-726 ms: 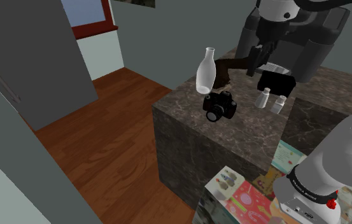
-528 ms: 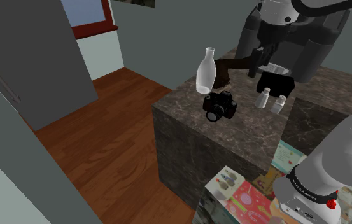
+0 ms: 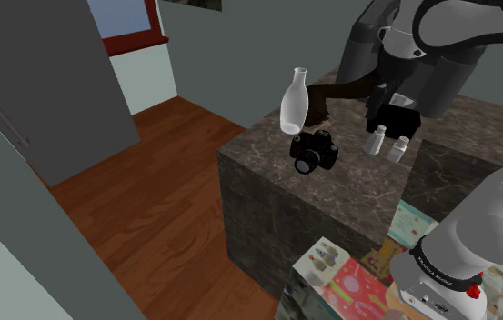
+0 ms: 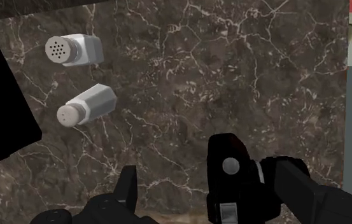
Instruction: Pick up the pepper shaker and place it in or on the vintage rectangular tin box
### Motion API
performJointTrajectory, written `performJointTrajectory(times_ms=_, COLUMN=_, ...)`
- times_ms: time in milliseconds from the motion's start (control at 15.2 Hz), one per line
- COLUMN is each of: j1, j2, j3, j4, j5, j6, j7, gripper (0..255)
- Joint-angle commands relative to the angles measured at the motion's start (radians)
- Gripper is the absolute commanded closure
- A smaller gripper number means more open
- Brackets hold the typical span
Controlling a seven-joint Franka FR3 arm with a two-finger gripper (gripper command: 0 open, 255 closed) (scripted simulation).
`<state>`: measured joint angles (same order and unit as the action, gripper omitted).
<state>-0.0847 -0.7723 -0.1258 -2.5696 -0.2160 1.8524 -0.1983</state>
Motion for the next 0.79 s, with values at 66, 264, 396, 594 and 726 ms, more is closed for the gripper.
performJointTrajectory(times_ms=66, j1=-0.029, j2=0.022, j3=-0.068, j4=-0.036, j5=-0.041, j6=0.072, j7=-0.061, gripper=0)
performJointTrajectory(times_ms=264, j1=-0.057, j2=0.064, j3=-0.140, j4=-0.060, j5=-0.079, j6=0.152, j7=-0.123, gripper=0)
performJointTrajectory(times_ms=396, j1=-0.073, j2=0.102, j3=-0.189, j4=-0.068, j5=-0.102, j6=0.208, j7=-0.164, gripper=0)
performJointTrajectory(times_ms=594, j1=-0.091, j2=0.173, j3=-0.264, j4=-0.069, j5=-0.128, j6=0.294, j7=-0.228, gripper=0)
performJointTrajectory(times_ms=726, j1=-0.099, j2=0.228, j3=-0.316, j4=-0.063, j5=-0.138, j6=0.352, j7=-0.274, gripper=0)
